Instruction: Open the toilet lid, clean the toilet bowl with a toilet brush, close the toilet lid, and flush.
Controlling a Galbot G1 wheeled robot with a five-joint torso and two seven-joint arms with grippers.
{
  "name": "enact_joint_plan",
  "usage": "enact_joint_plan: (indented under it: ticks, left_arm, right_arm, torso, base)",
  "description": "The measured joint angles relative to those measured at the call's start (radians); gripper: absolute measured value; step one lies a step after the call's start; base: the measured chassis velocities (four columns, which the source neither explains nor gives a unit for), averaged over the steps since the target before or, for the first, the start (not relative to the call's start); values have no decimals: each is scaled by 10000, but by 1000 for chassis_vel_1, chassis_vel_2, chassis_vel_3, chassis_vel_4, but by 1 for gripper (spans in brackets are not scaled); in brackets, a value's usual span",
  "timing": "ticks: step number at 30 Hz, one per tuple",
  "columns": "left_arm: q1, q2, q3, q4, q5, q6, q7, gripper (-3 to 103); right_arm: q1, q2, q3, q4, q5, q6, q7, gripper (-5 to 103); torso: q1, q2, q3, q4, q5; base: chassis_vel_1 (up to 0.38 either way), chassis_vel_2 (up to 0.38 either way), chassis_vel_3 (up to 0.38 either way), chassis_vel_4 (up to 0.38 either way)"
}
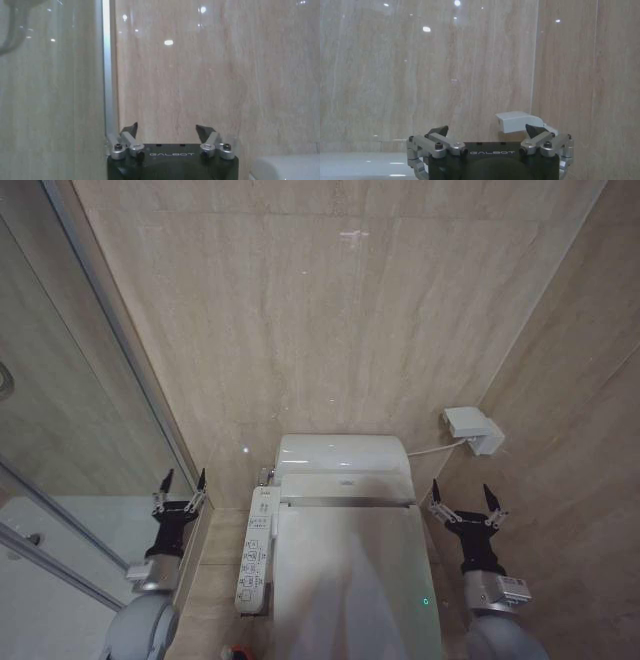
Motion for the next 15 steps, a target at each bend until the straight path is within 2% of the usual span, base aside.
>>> enact_joint_plan:
  ticks: [5,6,11,15]
  left_arm:
    - [588,-50,-73,-625,-549,261,89,72]
    - [684,-74,-11,-708,-677,277,155,97]
    - [1064,-265,522,-935,-690,269,233,97]
    - [1364,-432,866,-1095,-26,298,57,100]
  right_arm:
    - [0,0,0,0,0,0,0,100]
    - [0,0,0,0,0,0,0,100]
    - [0,0,0,0,0,0,0,100]
    - [0,0,0,0,0,0,0,100]
  torso:
    - [0,0,0,0,0]
    - [0,0,0,-1,0]
    - [0,0,0,-3,-1]
    - [0,0,0,-2,-1]
  base:
    - [0,0,0,0]
    - [0,0,0,0]
    - [0,0,0,0]
    - [0,0,0,0]
